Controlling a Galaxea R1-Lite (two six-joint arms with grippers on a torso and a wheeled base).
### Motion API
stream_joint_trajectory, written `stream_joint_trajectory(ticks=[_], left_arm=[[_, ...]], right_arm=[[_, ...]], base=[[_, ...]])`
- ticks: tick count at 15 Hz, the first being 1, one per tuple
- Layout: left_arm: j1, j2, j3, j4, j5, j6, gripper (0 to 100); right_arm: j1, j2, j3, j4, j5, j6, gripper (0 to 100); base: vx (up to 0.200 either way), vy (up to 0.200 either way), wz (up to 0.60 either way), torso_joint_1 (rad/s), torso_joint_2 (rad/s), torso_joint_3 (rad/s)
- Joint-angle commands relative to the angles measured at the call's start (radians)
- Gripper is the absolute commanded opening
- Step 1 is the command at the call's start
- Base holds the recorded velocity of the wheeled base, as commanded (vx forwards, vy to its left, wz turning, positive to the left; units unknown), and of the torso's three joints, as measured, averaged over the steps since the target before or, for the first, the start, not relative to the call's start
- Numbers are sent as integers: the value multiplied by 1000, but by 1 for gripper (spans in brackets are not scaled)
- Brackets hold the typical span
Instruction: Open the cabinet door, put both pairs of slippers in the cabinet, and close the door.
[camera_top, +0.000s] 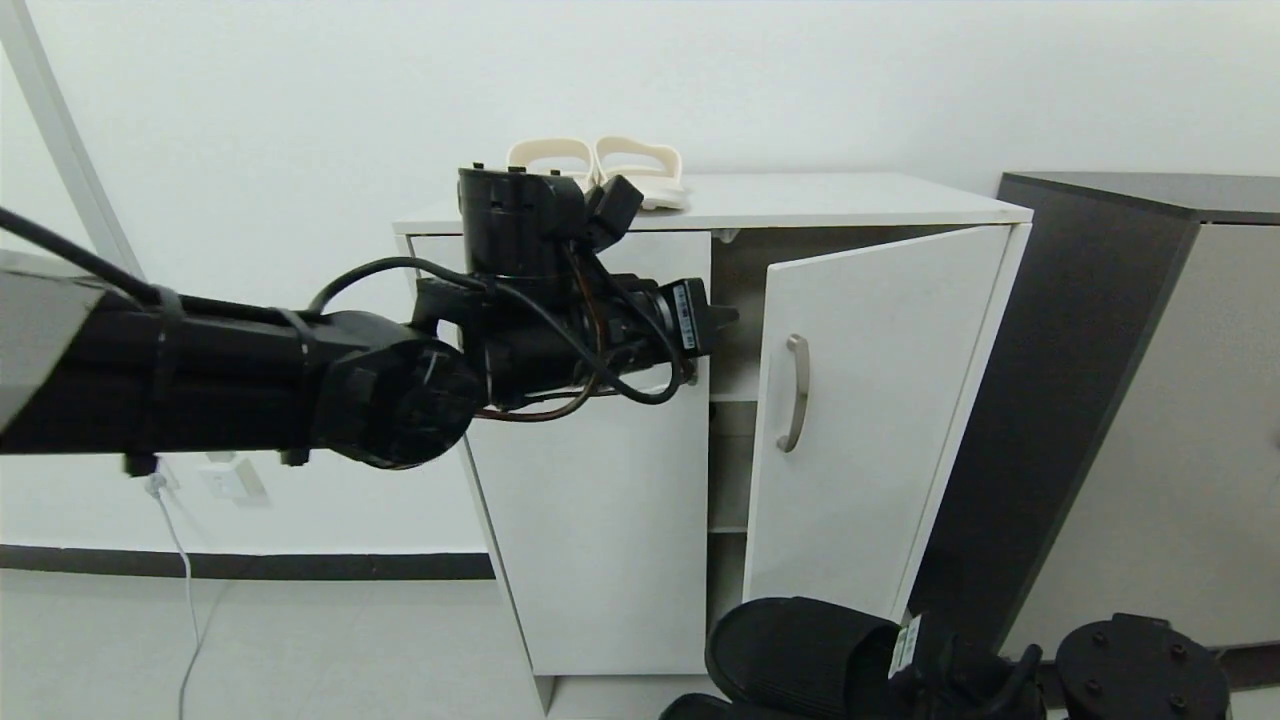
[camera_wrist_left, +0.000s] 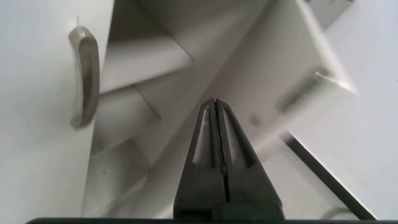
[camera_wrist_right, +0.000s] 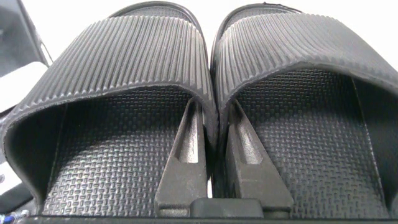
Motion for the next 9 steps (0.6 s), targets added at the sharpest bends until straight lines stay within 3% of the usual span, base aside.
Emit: stream_joint_trajectory(ticks=[1,3,6,9], left_arm=[[1,105,-68,-4,2,1,0],[0,148,-121,-7,2,1,0],[-8,149,-121,-16,0,-1,0],[-40,154,-120,-18,0,1,0]], right_arm=[[6,1,6,-1,0,0,0],[6,5,8,-1,0,0,0],[6,8,8,-1,0,0,0],[13,8,15,1,0,0,0]], base=[[0,0,0,0,0,0],[0,0,0,0,0,0],[0,0,0,0,0,0],[-200,0,0,5,-2,2]])
